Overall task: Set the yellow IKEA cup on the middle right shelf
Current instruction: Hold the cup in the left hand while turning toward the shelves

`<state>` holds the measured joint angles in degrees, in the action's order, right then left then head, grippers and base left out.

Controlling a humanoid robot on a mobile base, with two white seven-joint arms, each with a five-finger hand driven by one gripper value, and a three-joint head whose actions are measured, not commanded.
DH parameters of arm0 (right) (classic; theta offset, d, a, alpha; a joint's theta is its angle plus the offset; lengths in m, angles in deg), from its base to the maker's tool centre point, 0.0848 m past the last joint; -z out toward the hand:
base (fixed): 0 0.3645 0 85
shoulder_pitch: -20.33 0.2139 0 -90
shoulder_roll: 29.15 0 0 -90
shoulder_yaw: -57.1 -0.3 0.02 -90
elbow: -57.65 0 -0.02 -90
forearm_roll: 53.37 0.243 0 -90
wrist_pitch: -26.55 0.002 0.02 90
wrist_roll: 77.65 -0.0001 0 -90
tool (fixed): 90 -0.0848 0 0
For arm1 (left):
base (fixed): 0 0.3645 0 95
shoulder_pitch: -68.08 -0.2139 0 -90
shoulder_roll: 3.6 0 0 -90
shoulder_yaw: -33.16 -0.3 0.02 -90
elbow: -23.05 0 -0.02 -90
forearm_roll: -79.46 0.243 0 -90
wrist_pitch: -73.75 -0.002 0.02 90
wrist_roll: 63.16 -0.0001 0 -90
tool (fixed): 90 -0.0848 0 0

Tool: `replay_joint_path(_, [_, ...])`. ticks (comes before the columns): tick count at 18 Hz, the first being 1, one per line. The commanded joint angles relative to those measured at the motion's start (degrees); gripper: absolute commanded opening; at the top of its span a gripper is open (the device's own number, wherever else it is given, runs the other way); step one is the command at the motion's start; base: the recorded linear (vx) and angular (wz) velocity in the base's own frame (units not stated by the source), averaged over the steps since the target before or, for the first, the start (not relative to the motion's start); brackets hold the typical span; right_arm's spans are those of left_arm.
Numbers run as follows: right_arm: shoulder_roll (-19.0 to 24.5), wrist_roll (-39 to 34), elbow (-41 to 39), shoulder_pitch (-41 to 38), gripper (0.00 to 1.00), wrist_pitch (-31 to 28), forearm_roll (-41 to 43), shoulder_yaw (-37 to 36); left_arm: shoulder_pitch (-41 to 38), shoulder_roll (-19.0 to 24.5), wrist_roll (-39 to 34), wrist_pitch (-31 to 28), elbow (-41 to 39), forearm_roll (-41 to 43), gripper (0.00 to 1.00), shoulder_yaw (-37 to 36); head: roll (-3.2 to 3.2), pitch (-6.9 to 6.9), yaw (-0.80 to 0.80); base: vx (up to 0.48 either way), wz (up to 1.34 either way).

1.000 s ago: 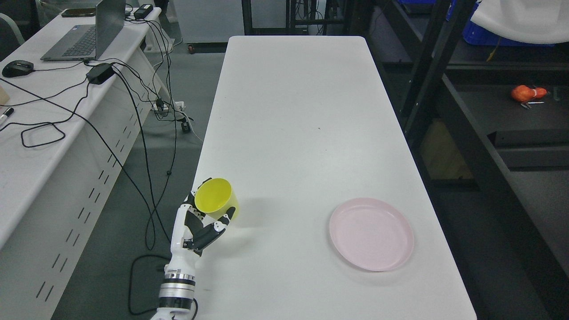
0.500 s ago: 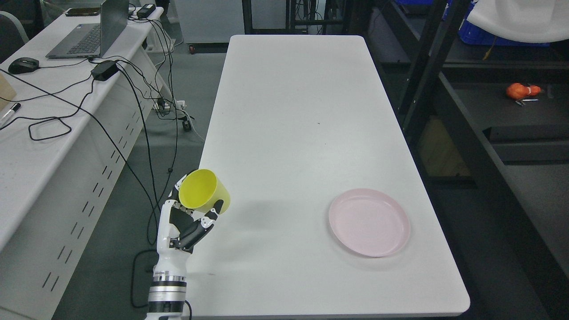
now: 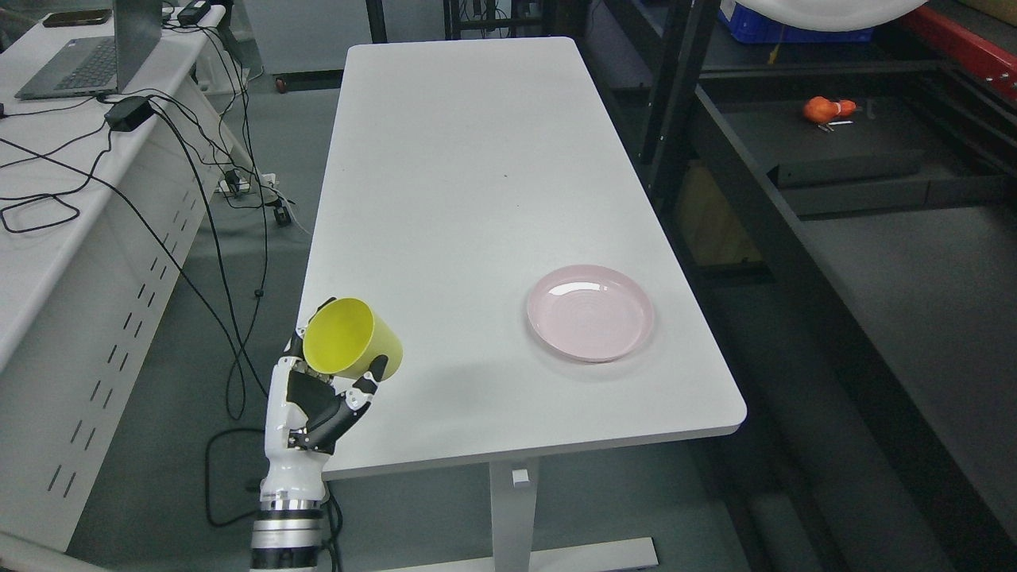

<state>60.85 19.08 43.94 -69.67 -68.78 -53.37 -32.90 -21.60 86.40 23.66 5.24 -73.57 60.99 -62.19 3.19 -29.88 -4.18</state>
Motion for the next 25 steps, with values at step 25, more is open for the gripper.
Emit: replay_joint_path(25, [-1.0,-0.05,0.0,-0.79,0.99,-0.03,1.41,0.97,-2.95,1.01,0.01,1.01,-2.96,-0.07,0.0,-3.7,0.0,0.0,0.0,-0.271,-0.8])
